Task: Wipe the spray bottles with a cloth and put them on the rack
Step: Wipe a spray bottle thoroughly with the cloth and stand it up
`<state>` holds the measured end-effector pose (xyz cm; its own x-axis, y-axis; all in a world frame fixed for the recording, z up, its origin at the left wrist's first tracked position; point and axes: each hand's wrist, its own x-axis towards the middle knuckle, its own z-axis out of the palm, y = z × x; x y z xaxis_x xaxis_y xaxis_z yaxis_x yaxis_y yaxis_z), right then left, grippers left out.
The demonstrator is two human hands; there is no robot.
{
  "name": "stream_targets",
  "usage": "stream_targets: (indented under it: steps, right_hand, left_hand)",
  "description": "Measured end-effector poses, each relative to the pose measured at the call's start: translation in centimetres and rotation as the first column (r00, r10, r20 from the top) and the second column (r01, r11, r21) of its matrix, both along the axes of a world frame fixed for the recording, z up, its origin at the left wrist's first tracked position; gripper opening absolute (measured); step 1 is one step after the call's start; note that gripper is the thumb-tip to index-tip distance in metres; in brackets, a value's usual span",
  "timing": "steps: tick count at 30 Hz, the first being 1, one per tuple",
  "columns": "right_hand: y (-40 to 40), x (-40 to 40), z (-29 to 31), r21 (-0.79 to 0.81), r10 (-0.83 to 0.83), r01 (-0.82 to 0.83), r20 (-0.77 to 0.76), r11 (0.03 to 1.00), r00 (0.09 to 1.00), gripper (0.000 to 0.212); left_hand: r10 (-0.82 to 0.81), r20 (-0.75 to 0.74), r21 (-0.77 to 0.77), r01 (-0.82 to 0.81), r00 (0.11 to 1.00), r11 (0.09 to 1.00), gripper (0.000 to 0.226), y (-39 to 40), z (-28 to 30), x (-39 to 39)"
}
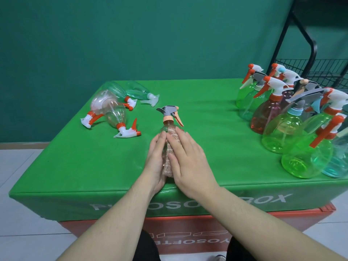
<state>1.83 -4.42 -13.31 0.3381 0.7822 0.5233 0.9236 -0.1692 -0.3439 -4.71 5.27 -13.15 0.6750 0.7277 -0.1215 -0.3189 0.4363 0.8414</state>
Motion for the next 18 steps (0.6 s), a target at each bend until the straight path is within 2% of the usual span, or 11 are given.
stream_targets:
  steps: [7, 12, 18]
  right_hand:
    - [-1.5, -0.7, -1.7, -0.021, 0.051, -0.051, 0.015, 0.998, 0.999, 0.054]
    - [-1.6, -1.0, -1.3, -0.02, 0.061, -0.062, -0.069, 0.998, 0.996, 0.058]
    - [0.4, -0.3, 0.5, 0.075, 0.067, -0.055, -0.175, 0.996, 0.982, 0.058]
  left_hand:
    - [0.021, 0.048, -0.04, -0.019, 0.999, 0.999, 0.072, -0.2, 0.2, -0.3]
    - [0.016, 0.055, -0.009, -0.016, 0.998, 1.0, 0.07, -0.1, 0.1, -0.2]
    - [-0.066, 0.034, 0.037, 0.065, 0.997, 0.997, 0.064, 0.2, -0.4, 0.1]
